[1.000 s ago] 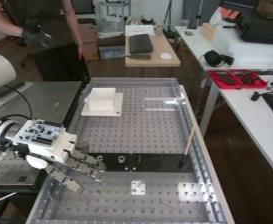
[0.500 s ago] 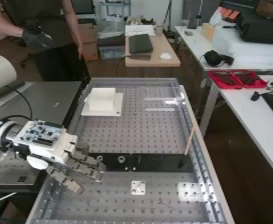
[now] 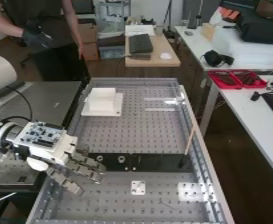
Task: Grab the smaller nut and place it in the white container
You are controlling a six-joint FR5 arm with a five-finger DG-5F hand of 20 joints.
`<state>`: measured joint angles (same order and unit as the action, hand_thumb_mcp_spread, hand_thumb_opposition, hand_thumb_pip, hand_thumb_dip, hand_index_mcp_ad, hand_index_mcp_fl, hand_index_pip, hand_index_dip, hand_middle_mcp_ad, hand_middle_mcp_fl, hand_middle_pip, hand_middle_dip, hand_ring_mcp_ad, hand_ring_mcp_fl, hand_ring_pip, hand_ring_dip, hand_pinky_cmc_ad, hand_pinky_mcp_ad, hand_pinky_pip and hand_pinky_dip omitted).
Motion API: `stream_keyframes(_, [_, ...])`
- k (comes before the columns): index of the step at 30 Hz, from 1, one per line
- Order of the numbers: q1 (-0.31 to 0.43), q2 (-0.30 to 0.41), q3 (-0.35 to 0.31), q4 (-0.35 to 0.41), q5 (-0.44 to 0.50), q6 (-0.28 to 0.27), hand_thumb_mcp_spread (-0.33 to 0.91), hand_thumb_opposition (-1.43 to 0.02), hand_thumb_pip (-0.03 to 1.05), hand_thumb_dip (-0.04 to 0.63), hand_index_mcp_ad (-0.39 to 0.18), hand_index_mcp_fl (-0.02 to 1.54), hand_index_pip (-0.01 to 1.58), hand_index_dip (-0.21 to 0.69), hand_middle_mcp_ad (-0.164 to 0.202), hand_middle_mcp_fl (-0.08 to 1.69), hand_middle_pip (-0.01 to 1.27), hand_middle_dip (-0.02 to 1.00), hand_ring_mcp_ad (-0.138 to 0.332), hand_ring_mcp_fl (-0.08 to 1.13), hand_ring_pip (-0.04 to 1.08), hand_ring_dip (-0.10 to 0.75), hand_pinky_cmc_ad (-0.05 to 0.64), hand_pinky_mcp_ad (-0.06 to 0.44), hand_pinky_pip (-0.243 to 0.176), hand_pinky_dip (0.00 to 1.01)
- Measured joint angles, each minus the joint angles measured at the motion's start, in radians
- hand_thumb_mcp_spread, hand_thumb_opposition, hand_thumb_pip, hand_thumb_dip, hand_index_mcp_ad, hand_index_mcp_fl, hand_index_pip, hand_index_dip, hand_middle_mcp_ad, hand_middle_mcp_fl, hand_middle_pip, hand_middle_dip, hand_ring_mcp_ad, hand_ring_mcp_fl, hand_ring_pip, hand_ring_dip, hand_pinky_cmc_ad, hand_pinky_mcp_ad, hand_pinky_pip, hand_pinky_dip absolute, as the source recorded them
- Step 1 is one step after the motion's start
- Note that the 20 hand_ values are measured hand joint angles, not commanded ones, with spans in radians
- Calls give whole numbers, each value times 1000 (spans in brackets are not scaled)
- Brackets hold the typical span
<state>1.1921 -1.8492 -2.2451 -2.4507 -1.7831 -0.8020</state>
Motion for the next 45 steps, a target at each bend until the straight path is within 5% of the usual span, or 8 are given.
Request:
stream_keyframes(30, [11,-1,0,-3,16,5,459,-869,682,269,-154,126,1545,251,2,222,120,222,82,17,110,119,351,293,-24,360])
stream_keyframes(45, [12,-11,8,1,15,4,461,-866,637,278,-143,197,1543,244,0,291,124,239,86,51,112,119,351,297,21,360])
